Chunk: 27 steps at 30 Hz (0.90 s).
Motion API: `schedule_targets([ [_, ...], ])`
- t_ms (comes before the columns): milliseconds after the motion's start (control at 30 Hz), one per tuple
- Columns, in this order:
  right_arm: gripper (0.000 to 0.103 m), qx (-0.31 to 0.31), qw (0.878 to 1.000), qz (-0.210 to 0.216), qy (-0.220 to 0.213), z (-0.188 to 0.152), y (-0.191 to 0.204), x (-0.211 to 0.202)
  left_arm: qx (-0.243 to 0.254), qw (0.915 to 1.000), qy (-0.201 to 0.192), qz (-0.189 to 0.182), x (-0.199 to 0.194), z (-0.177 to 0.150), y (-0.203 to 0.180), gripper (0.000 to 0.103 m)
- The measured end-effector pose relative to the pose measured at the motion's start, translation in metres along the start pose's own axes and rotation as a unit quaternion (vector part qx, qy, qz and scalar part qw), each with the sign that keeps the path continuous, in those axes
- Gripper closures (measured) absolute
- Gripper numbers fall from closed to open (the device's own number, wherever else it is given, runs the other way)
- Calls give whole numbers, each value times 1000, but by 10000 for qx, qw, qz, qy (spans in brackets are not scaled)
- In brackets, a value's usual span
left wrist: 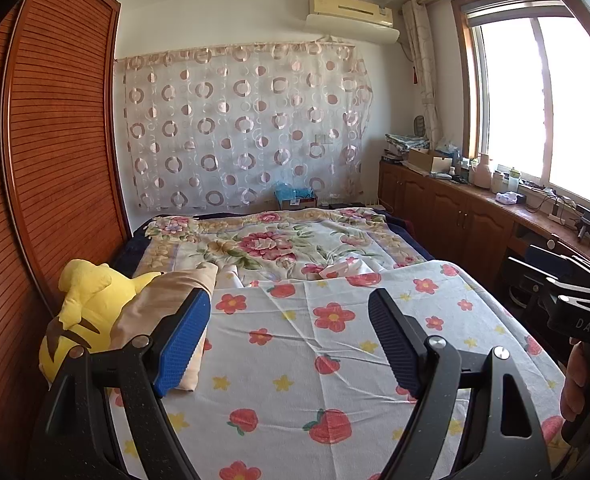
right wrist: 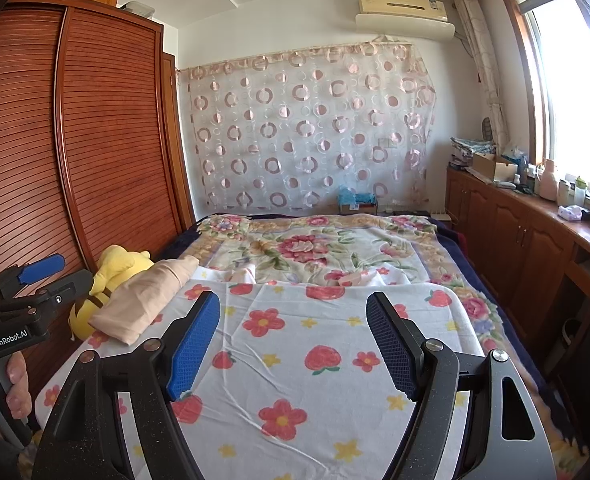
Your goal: Fold small clothes
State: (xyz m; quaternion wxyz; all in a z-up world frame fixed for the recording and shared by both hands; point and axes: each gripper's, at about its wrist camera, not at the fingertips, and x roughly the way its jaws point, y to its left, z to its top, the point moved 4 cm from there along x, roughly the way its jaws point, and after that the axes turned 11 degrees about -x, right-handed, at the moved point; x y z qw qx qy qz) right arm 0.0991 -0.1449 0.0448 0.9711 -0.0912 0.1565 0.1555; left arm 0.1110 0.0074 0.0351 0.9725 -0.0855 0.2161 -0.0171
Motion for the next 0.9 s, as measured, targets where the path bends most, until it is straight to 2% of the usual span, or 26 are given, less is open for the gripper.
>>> schedule_targets([
  [900, 26, 10, 10000, 15, -5, -1, 0, 0, 2, 10000, -18, -6, 0, -3, 3, 21],
])
